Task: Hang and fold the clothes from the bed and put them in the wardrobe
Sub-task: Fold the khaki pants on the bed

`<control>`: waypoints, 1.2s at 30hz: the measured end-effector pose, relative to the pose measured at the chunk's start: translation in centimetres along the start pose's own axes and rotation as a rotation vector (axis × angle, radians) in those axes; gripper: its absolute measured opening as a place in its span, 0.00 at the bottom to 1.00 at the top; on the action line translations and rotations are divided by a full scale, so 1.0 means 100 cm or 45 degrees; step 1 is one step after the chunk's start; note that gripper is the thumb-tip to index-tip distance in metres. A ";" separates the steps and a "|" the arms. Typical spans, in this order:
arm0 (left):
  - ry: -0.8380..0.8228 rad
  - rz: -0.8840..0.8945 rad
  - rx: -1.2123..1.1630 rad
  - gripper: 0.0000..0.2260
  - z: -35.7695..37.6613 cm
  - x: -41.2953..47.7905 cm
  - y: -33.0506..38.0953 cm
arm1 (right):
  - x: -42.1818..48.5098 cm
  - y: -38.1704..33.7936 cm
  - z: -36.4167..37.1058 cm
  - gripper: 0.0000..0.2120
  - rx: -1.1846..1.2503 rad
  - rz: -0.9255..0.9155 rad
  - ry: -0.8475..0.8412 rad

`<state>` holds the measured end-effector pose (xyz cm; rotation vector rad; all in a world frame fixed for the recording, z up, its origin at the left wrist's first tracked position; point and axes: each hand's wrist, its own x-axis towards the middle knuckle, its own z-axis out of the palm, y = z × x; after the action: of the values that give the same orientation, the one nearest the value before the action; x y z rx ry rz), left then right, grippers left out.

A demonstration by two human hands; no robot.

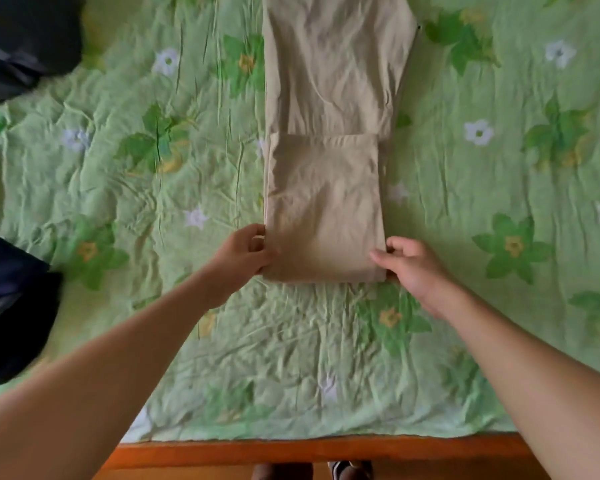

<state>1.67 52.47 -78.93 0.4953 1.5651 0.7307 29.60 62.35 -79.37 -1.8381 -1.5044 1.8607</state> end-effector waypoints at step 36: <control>0.473 -0.037 -0.210 0.06 0.101 -0.057 -0.067 | -0.056 0.068 -0.001 0.02 0.365 0.126 0.010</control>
<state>13.10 45.54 -79.80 0.2213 1.8308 0.9604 34.67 55.15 -80.19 -1.8098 -1.0925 1.9875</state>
